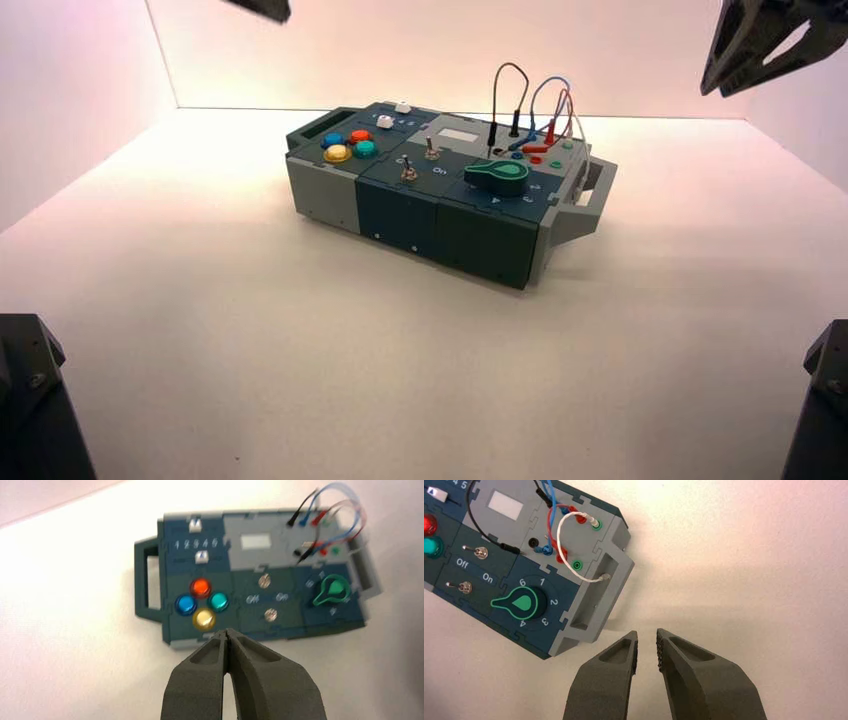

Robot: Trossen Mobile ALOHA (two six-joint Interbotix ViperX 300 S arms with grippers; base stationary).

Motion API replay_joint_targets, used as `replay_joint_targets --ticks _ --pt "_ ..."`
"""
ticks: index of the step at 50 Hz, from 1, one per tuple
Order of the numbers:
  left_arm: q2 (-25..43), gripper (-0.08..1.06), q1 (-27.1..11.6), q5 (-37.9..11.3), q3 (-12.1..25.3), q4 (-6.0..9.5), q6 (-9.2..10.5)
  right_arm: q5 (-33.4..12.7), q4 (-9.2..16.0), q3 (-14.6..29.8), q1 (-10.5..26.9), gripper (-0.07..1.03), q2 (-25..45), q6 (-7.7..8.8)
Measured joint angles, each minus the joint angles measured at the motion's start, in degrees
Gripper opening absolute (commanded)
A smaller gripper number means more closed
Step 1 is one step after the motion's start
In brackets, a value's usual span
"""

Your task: Move the box to the left.

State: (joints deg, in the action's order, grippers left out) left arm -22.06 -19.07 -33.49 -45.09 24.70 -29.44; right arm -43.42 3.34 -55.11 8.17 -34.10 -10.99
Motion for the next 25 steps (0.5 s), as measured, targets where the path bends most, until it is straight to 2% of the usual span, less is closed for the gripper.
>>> replay_joint_targets --ticks 3,4,6,11,13,14,18,21,25 --pt "0.9 -0.03 0.4 -1.1 0.6 -0.09 0.00 0.0 0.3 0.0 0.0 0.23 0.4 -0.53" --pt "3.1 -0.03 1.7 -3.5 2.0 -0.18 0.00 0.2 0.4 0.0 0.0 0.23 0.7 -0.88" --pt "4.0 -0.03 2.1 -4.5 2.6 -0.26 0.00 0.4 0.4 0.0 0.0 0.22 1.1 -1.32" --pt "9.1 -0.03 3.7 -11.1 6.9 -0.62 -0.62 1.0 0.6 0.0 0.0 0.20 2.4 -1.85" --pt "11.0 -0.03 3.8 -12.9 8.3 -0.62 -1.14 1.1 0.6 0.0 0.0 0.17 2.8 -1.85" --pt "12.3 -0.03 3.9 -13.9 9.4 -0.62 -1.41 1.2 0.6 0.0 0.0 0.12 3.3 -1.85" --pt "15.4 -0.03 3.8 -15.8 11.7 -0.70 -1.67 1.4 0.7 0.0 0.1 0.01 4.5 -1.67" --pt "17.2 -0.03 3.8 -16.6 13.0 -0.70 -1.76 1.5 0.8 0.0 0.1 0.00 4.8 -1.58" --pt "22.9 -0.03 3.8 -17.4 16.3 -0.70 -1.76 1.8 0.8 0.0 0.6 -0.02 6.4 -0.62"
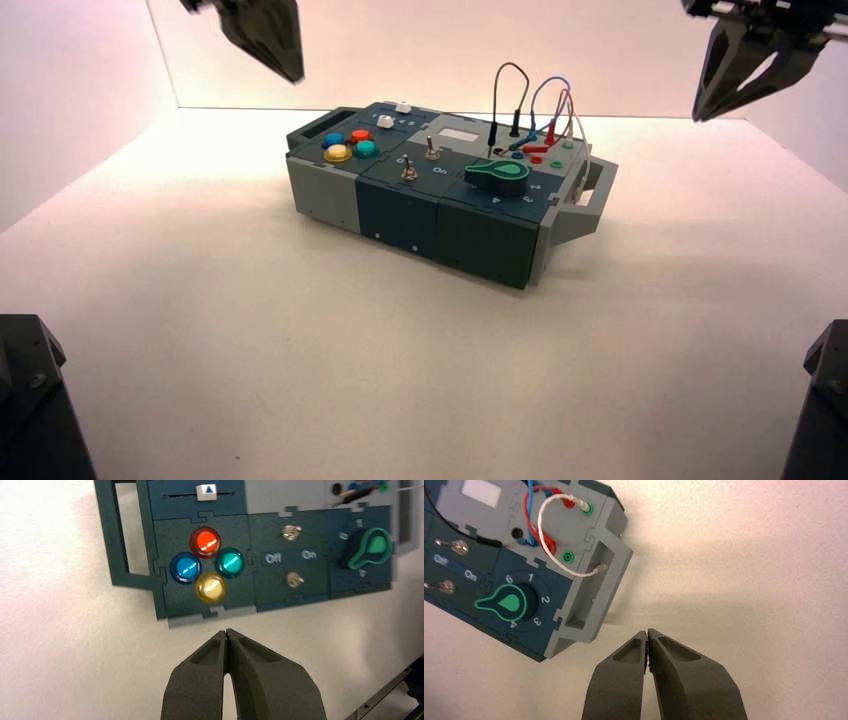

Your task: Move the box to the left.

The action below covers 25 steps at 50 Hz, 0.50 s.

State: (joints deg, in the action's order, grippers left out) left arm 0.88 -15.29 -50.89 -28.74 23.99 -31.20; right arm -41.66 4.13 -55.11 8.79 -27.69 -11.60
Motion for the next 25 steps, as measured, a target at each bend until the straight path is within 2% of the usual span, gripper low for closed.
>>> replay_joint_targets --ticks 12,20,24,25 --pt "7.0 -0.03 0.0 0.1 5.3 0.09 -0.18 0.4 0.0 0.8 3.8 -0.02 2.7 3.96" --pt "9.4 -0.03 0.0 0.8 7.9 -0.09 -0.44 0.5 0.2 3.1 8.2 -0.02 6.7 4.57" --pt "10.7 -0.03 0.0 1.6 9.5 -0.97 -0.53 0.5 0.4 4.0 9.5 -0.02 8.5 4.57" --pt "11.6 -0.03 0.1 2.1 10.3 -2.02 -0.53 0.6 0.6 4.5 9.8 -0.02 9.9 4.57"
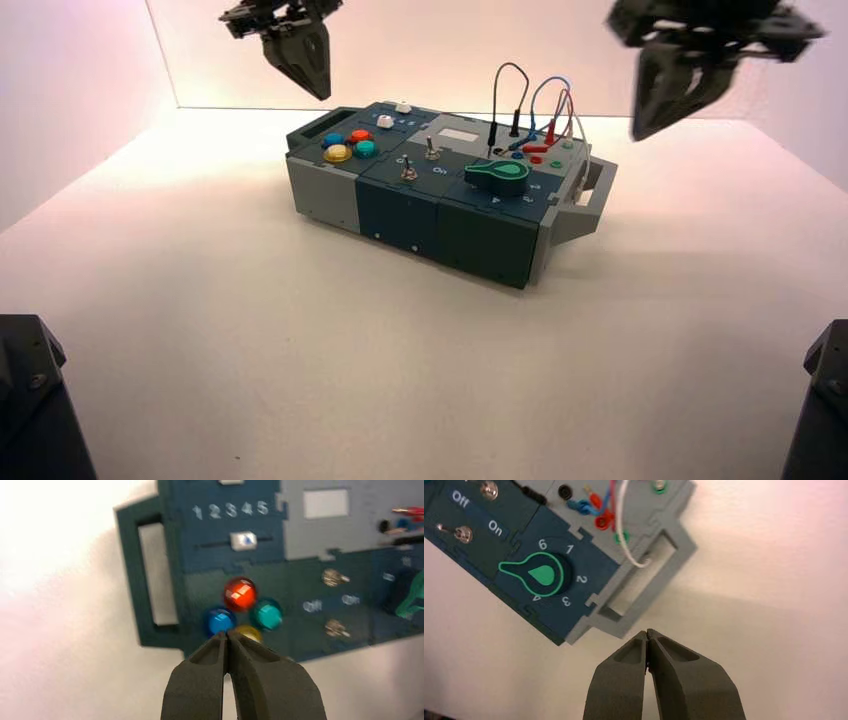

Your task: Move the box to the left.

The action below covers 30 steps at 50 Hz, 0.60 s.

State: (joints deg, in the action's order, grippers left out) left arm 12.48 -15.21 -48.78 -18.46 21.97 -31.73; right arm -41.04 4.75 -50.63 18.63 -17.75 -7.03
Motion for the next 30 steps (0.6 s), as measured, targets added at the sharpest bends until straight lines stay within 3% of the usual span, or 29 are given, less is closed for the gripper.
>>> replay_joint_targets --ticks 5,7,9,12,16,30 --pt "1.2 -0.03 -0.1 0.5 1.7 -2.64 0.26 0.4 0.1 0.4 -0.3 -0.02 1.8 0.00" --pt "2.0 -0.03 0.0 0.6 2.8 -4.75 1.14 1.1 0.1 0.5 -0.3 -0.02 2.5 -0.09" --pt "2.4 -0.03 0.0 0.6 3.2 -5.45 1.67 1.5 0.1 0.5 -0.2 -0.02 2.7 -0.18" --pt "3.4 -0.03 0.0 0.7 4.6 -7.91 3.08 2.3 0.4 0.5 0.0 -0.02 3.2 -0.44" --pt "4.4 -0.03 -0.1 0.7 5.4 -8.70 3.34 2.8 0.7 0.5 -0.1 -0.02 4.0 -0.44" --pt "8.5 -0.03 -0.2 1.1 6.7 -8.96 3.34 4.4 0.9 1.7 0.2 -0.02 7.5 -0.44"
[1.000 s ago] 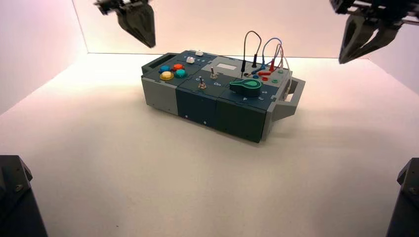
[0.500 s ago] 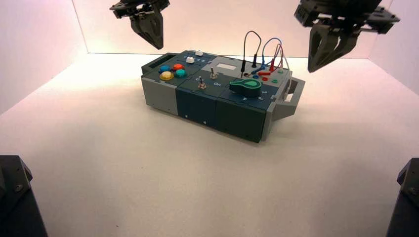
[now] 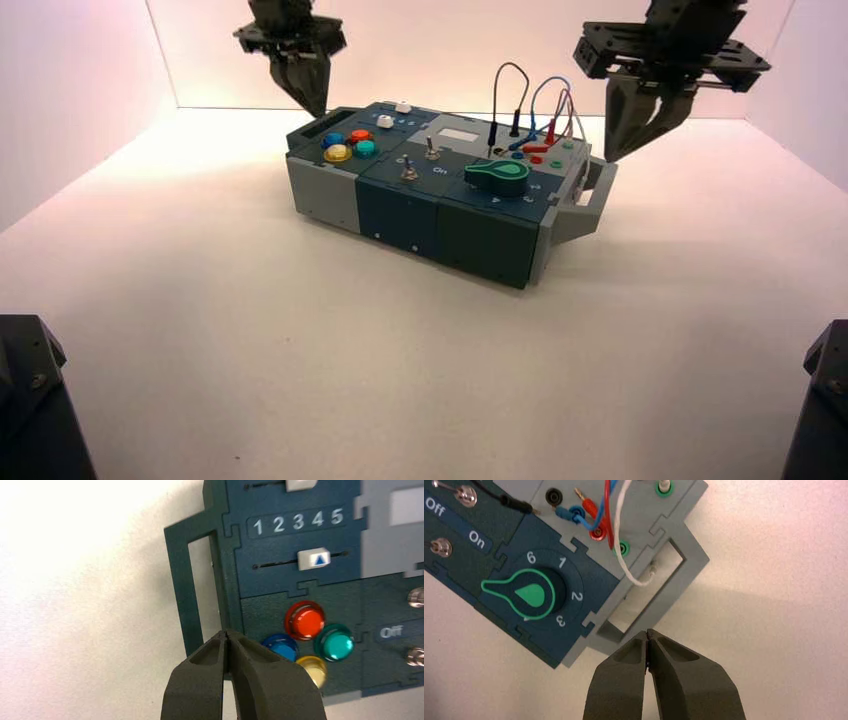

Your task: Move the box to the left.

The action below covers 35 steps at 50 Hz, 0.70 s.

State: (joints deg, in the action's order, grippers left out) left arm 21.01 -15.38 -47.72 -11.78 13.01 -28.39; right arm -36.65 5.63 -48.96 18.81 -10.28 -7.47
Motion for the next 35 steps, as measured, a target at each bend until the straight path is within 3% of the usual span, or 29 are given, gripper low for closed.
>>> replay_joint_targets --ticks 17,28,35 --pt "3.4 -0.03 -0.2 1.1 1.9 -0.35 0.00 2.3 0.0 1.3 1.8 -0.02 3.9 0.18" --pt "4.4 -0.03 -0.6 2.5 2.2 -2.72 0.00 2.8 -0.1 2.5 3.3 -0.02 6.9 0.18" --pt "4.7 -0.03 -0.6 2.6 2.2 -2.99 0.00 2.9 -0.1 2.7 3.3 -0.02 8.1 0.26"
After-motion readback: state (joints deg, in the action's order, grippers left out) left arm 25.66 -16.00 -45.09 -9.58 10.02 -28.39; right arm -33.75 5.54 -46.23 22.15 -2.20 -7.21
